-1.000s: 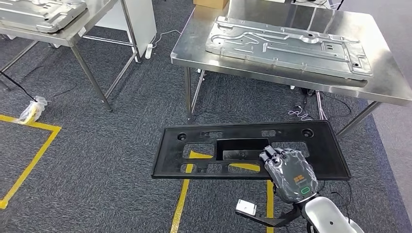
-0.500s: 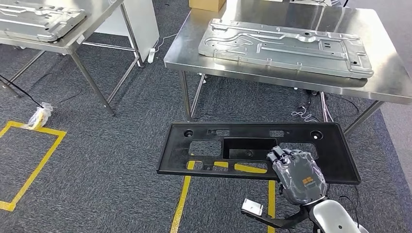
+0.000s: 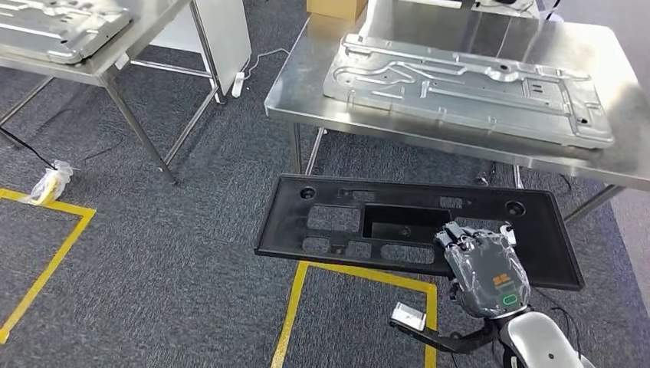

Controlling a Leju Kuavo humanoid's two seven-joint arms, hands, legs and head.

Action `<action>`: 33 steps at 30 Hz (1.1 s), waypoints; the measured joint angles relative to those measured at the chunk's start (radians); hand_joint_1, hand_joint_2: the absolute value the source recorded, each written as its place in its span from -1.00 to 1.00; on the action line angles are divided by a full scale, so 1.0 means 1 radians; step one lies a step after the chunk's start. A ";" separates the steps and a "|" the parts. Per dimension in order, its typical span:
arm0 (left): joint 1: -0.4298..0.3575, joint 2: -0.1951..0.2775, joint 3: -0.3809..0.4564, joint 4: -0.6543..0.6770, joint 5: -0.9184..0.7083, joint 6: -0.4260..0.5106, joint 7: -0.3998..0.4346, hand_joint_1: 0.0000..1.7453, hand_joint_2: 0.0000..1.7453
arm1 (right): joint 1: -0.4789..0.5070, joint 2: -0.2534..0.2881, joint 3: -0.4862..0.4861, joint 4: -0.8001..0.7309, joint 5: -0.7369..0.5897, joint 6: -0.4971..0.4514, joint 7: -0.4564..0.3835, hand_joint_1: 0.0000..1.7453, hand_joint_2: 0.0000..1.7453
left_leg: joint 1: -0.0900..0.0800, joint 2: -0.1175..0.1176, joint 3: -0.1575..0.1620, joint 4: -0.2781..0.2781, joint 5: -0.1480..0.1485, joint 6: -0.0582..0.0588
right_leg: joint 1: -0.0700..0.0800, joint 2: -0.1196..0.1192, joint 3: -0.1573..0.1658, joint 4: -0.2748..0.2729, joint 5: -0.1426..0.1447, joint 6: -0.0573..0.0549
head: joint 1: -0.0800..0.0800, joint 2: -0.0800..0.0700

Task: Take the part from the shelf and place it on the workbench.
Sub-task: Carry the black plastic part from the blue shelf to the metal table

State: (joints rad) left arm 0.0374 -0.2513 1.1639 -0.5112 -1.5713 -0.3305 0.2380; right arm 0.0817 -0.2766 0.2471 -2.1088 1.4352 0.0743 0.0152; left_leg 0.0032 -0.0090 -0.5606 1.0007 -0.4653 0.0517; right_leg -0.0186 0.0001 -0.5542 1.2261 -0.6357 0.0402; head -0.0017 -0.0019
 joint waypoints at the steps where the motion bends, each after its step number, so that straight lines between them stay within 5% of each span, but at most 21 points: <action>1: 0.000 -0.001 0.000 0.000 0.000 0.000 0.000 -1.00 1.00 | 0.001 0.000 -0.004 0.000 -0.001 0.000 0.000 1.00 1.00 | 0.000 -0.001 0.014 -0.001 -0.011 0.000 | -0.001 0.000 -0.042 0.043 -0.033 0.000 | 0.000 0.000; 3: 0.001 -0.003 0.000 0.000 0.000 0.000 0.000 -1.00 1.00 | 0.003 0.001 -0.011 0.000 -0.003 0.000 -0.002 1.00 1.00 | 0.001 -0.005 0.048 -0.001 -0.037 -0.002 | -0.003 0.000 -0.088 0.044 -0.060 0.001 | 0.001 0.000; 4: 0.001 -0.004 0.000 0.000 0.000 0.000 0.000 -1.00 1.00 | 0.003 0.001 -0.015 0.000 -0.004 0.000 -0.002 1.00 1.00 | 0.001 -0.007 0.069 -0.001 -0.051 -0.005 | -0.004 -0.001 -0.094 0.005 -0.038 0.001 | 0.001 0.000; 7: 0.004 -0.005 0.001 -0.001 0.000 0.000 0.000 -1.00 1.00 | 0.007 0.002 -0.024 0.001 -0.007 0.001 -0.003 1.00 1.00 | 0.002 -0.009 0.115 -0.002 -0.096 -0.018 | -0.003 -0.004 -0.098 -0.139 0.150 -0.004 | 0.001 0.000; 8: 0.004 -0.006 0.002 -0.002 0.000 -0.001 0.000 -1.00 1.00 | 0.009 0.004 -0.026 0.000 -0.007 0.001 -0.004 1.00 1.00 | 0.001 -0.009 0.120 -0.005 -0.106 -0.025 | 0.001 -0.005 -0.100 -0.162 0.193 -0.010 | 0.000 0.000; 9: 0.003 -0.006 0.003 -0.003 0.000 -0.001 0.001 -1.00 1.00 | 0.010 0.006 -0.026 -0.001 -0.008 0.002 -0.005 1.00 1.00 | 0.001 -0.010 0.127 -0.006 -0.109 -0.031 | 0.004 -0.005 -0.101 -0.167 0.206 -0.019 | 0.000 0.000; 12: -0.003 -0.008 0.004 -0.008 0.000 -0.001 0.001 -1.00 1.00 | 0.010 0.011 -0.028 -0.012 -0.008 0.002 -0.007 1.00 1.00 | 0.003 -0.007 0.112 0.050 -0.089 -0.047 | 0.004 -0.001 -0.067 -0.188 0.185 -0.043 | -0.002 0.000; 14: -0.007 -0.008 0.007 -0.008 0.000 0.000 0.001 -1.00 1.00 | 0.012 0.015 -0.029 -0.016 -0.008 0.002 -0.008 1.00 1.00 | 0.005 -0.003 0.040 0.170 -0.087 -0.056 | 0.002 -0.001 -0.029 -0.204 0.167 -0.055 | -0.003 0.000; 17: -0.006 -0.008 0.014 -0.009 0.000 -0.001 0.002 -1.00 1.00 | 0.019 0.019 -0.038 -0.019 -0.008 0.002 -0.009 1.00 1.00 | 0.006 0.001 -0.094 0.305 -0.177 -0.063 | 0.002 0.001 0.027 -0.214 0.128 -0.060 | -0.003 0.000; 19: -0.003 -0.009 0.020 -0.009 0.000 -0.001 0.002 -1.00 1.00 | 0.024 0.022 -0.047 -0.023 -0.008 0.001 -0.009 1.00 1.00 | 0.006 0.001 -0.131 0.273 -0.191 -0.059 | 0.002 0.004 0.070 -0.215 0.097 -0.058 | -0.003 0.000; 20: -0.001 -0.009 0.023 -0.009 0.000 -0.001 0.002 -1.00 1.00 | 0.026 0.024 -0.052 -0.024 -0.008 0.001 -0.009 1.00 1.00 | 0.005 0.002 -0.137 0.225 -0.155 -0.054 | 0.003 0.005 0.091 -0.215 0.080 -0.056 | -0.003 0.000; 23: 0.006 -0.008 0.031 -0.010 0.000 -0.001 0.001 -1.00 1.00 | 0.032 0.028 -0.068 -0.023 -0.009 0.002 -0.009 1.00 1.00 | -0.005 0.001 -0.145 0.083 0.045 -0.035 | 0.008 0.010 0.134 -0.216 0.033 -0.043 | -0.002 0.000; 24: 0.007 -0.008 0.033 -0.010 0.000 -0.001 0.001 -1.00 1.00 | 0.035 0.031 -0.074 -0.023 -0.010 0.002 -0.009 1.00 1.00 | -0.007 0.000 -0.145 0.062 0.078 -0.030 | 0.010 0.012 0.147 -0.219 0.023 -0.037 | -0.001 0.000; 26: 0.005 -0.010 0.034 -0.010 0.000 0.000 0.001 -1.00 1.00 | 0.036 0.035 -0.085 -0.026 -0.012 0.002 -0.009 1.00 1.00 | -0.006 -0.001 -0.122 0.049 0.074 -0.021 | 0.011 0.013 0.157 -0.203 0.031 -0.026 | -0.001 0.000; 27: 0.003 -0.011 0.035 -0.010 0.000 0.000 0.000 -1.00 1.00 | 0.036 0.037 -0.092 -0.028 -0.014 0.002 -0.009 1.00 1.00 | -0.003 -0.001 -0.106 0.040 0.067 -0.014 | 0.009 0.012 0.141 -0.163 0.050 -0.021 | 0.000 0.000; 29: -0.001 -0.012 0.039 -0.010 0.000 0.001 -0.001 -1.00 1.00 | 0.036 0.038 -0.107 -0.030 -0.018 0.002 -0.009 1.00 1.00 | 0.001 -0.002 -0.067 0.024 0.051 -0.005 | 0.006 0.008 0.061 -0.034 0.068 -0.014 | 0.002 0.000; 31: -0.004 -0.012 0.042 -0.011 0.000 0.001 -0.002 -1.00 1.00 | 0.037 0.039 -0.120 -0.030 -0.023 0.003 -0.009 1.00 1.00 | 0.001 -0.004 -0.029 0.015 0.027 -0.002 | 0.005 0.006 -0.031 0.065 0.010 -0.006 | 0.003 0.000; 33: -0.004 -0.013 0.046 -0.011 0.000 0.001 -0.002 -1.00 1.00 | 0.040 0.039 -0.130 -0.030 -0.027 0.004 -0.009 1.00 1.00 | 0.000 -0.007 0.013 0.011 -0.004 -0.003 | 0.004 0.005 -0.089 0.072 -0.073 -0.001 | 0.003 0.000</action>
State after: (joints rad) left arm 0.0331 -0.2642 1.2097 -0.5219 -1.5713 -0.3299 0.2358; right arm 0.1219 -0.2373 0.1171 -2.1386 1.4083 0.0782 0.0062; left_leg 0.0037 -0.0164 -0.5472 1.0113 -0.4696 0.0492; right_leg -0.0149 0.0055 -0.6433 1.2985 -0.7089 0.0388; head 0.0014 -0.0019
